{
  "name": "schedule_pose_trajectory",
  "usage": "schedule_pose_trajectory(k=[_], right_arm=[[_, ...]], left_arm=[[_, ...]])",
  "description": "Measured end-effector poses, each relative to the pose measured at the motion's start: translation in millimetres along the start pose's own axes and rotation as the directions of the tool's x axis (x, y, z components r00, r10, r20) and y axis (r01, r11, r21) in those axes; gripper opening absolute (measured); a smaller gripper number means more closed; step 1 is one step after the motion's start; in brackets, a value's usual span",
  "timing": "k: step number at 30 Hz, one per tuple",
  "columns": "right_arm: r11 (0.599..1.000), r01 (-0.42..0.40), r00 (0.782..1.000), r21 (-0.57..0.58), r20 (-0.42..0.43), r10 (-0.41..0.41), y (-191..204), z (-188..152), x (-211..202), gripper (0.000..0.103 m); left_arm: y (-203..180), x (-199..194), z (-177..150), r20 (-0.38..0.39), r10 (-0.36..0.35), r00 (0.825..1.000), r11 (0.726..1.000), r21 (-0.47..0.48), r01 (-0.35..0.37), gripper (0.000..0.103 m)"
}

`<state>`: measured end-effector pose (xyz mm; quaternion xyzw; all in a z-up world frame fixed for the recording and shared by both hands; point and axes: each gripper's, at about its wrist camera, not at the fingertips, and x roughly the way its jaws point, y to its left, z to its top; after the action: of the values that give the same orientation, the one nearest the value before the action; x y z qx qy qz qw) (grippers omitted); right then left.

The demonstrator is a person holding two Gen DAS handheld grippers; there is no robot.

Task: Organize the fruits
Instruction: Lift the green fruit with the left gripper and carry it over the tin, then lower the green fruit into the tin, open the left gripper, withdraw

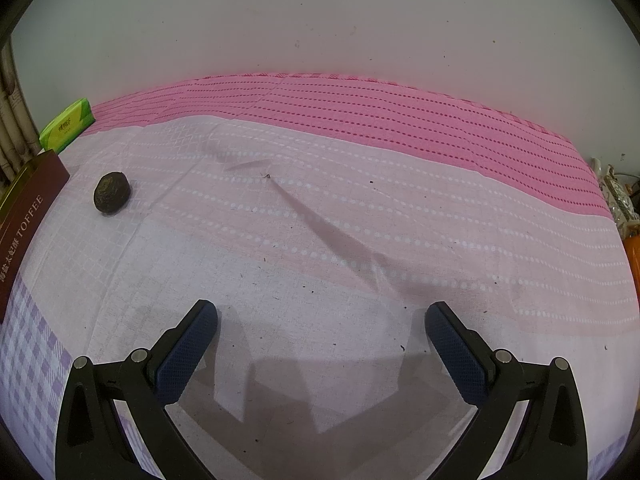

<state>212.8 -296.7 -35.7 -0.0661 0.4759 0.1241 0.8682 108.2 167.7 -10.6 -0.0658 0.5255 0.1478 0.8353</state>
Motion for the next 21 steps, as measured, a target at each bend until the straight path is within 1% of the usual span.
schedule_pose_trajectory(k=[21], right_arm=[[1.0, 0.0, 1.0, 0.0, 0.0, 0.0, 0, 0, 0, 0.103]], left_arm=[[17, 17, -5, -0.049, 0.015, 0.999, 1.0, -0.024, -0.017, 0.033]])
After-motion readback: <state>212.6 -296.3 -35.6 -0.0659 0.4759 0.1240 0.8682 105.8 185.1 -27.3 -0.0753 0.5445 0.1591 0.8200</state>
